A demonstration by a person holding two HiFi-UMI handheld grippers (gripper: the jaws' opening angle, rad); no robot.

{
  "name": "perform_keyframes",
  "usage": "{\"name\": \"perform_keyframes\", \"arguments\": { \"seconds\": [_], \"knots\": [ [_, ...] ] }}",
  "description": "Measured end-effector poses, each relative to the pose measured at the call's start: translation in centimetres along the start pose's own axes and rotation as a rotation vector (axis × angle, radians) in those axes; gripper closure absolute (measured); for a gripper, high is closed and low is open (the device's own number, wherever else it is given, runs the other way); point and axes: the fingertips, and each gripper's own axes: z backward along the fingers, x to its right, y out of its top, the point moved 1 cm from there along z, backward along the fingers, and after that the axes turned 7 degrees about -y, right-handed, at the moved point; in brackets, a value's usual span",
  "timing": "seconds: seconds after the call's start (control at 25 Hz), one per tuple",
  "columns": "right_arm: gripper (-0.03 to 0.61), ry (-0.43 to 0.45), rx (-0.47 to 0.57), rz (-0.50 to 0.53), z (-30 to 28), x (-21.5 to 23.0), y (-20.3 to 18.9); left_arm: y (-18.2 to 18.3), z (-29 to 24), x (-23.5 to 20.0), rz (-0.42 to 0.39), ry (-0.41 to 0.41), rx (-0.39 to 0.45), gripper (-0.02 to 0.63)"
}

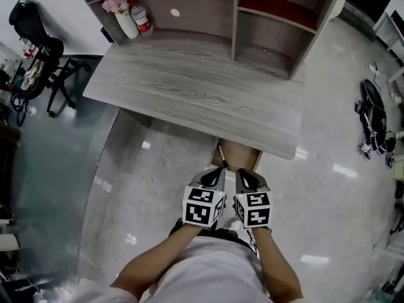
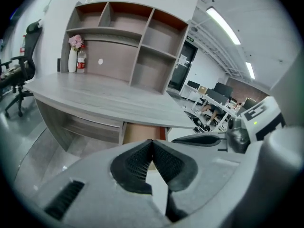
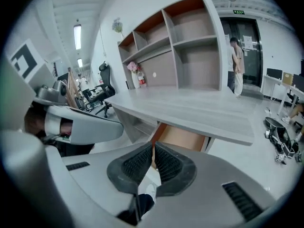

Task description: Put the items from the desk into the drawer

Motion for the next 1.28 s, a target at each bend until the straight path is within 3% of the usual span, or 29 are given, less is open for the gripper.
{"name": "perform_keyframes", "arguments": {
  "seconds": [0.24, 0.6, 1.28],
  "knots": [
    [0.569, 0.008, 0.11, -0.043, 5.2, 0.7, 1.9, 0.7, 1.4, 4.0, -0.062, -0.014, 0.051, 0.612],
    [0.577, 0.029, 0.202, -0.042, 12.1, 0.8, 1.3, 0.3, 4.3, 9.9, -0.112, -0.018, 0.134, 0.612],
    [0.577, 0.015, 0.229, -0.054, 14.0, 2.0, 0.2, -0.7, 4.4, 12.3, -0.152, -0.016, 0.137, 0.612]
  ]
}}
